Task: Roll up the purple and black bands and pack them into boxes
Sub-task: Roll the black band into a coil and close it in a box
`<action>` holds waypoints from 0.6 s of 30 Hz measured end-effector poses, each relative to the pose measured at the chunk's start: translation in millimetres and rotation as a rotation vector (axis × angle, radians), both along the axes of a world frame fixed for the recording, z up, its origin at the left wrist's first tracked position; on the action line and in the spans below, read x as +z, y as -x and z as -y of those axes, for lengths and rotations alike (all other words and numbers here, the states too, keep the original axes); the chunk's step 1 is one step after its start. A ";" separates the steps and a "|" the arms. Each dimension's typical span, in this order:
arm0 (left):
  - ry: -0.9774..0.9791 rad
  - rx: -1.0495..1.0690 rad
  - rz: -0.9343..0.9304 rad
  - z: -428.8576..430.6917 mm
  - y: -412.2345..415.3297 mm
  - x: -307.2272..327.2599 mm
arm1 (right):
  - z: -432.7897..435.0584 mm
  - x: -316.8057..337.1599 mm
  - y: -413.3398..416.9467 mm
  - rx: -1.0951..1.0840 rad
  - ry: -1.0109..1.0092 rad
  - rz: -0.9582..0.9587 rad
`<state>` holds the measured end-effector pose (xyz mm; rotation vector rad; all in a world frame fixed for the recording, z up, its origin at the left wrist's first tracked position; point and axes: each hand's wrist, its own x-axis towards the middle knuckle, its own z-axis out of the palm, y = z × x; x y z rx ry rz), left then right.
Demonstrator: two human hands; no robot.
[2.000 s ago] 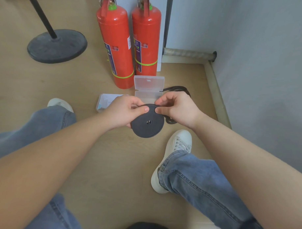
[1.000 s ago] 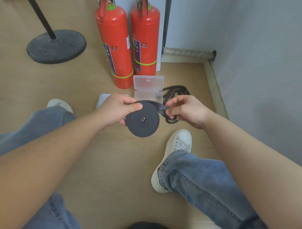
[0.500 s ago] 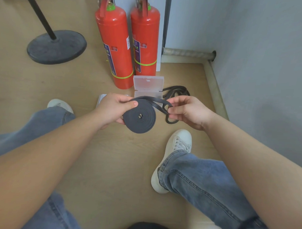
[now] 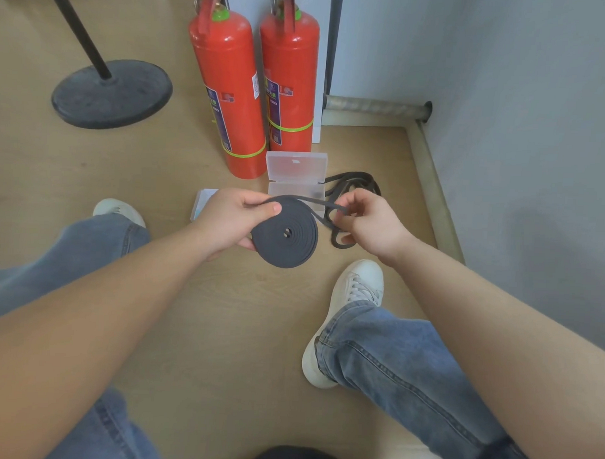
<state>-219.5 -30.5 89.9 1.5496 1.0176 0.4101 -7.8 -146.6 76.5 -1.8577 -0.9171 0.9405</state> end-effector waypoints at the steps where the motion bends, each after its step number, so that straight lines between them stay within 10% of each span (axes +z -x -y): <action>1: 0.019 0.015 0.013 -1.9 1.0 1.5 | 1.1 0.5 0.9 0.057 -0.026 -0.055; 8: 0.166 0.053 0.134 -5.6 5.3 8.4 | 4.7 2.9 6.0 0.011 -0.197 -0.329; 18: 0.018 -0.089 0.049 0.8 4.0 13.8 | 1.6 15.5 2.6 0.132 -0.139 0.060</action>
